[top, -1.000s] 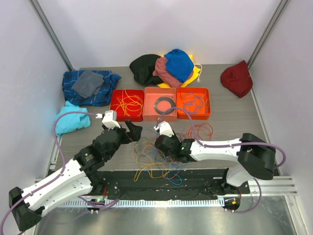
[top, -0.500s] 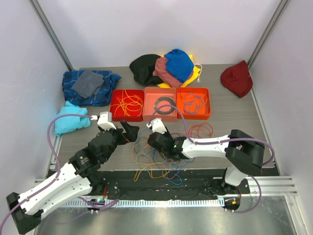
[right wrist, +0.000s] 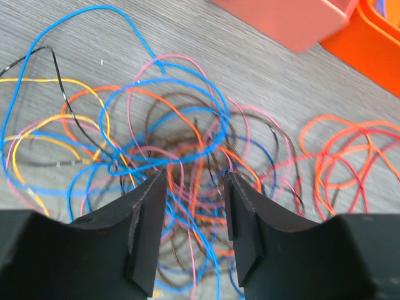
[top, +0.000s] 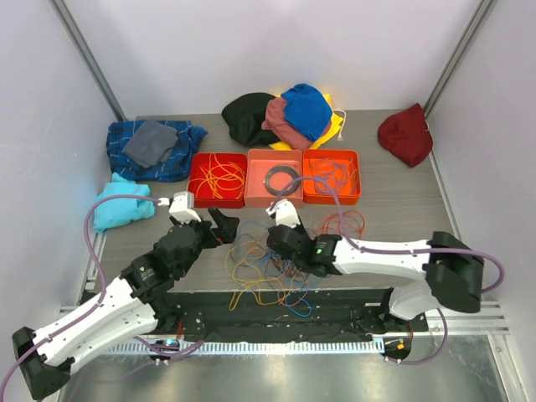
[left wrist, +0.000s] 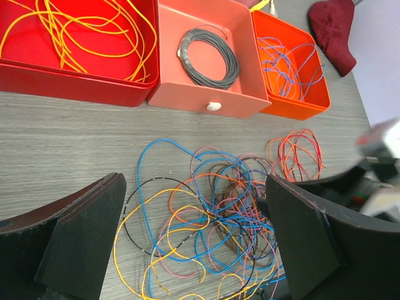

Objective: Untangle the cables

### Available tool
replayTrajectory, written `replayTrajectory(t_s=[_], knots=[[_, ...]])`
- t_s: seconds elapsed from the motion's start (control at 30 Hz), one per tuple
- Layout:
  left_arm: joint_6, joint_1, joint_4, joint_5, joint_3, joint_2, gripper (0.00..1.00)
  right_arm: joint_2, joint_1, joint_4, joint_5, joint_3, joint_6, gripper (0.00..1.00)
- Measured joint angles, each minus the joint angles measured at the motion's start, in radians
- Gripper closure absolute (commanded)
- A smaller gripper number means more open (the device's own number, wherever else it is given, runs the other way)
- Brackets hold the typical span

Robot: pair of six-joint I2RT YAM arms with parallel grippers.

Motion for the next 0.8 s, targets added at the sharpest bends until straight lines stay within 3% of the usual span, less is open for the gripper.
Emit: replayTrajectory(t_s=[0.13,0.47,0.8], knots=[[-0.003,0.000,0.019,0.005,-0.009,0.020,0.00,-0.100,0.000,-0.045,-0.012,-0.049,0.044,0.50],[-0.016,0.000,0.035,0.025,-0.013,0.053,0.00,-0.093,0.009,-0.061,-0.032,-0.092,0.082,0.50],[-0.022,0.000,0.034,0.027,-0.014,0.039,0.00,0.098,0.009,0.007,-0.029,-0.027,0.028,0.49]])
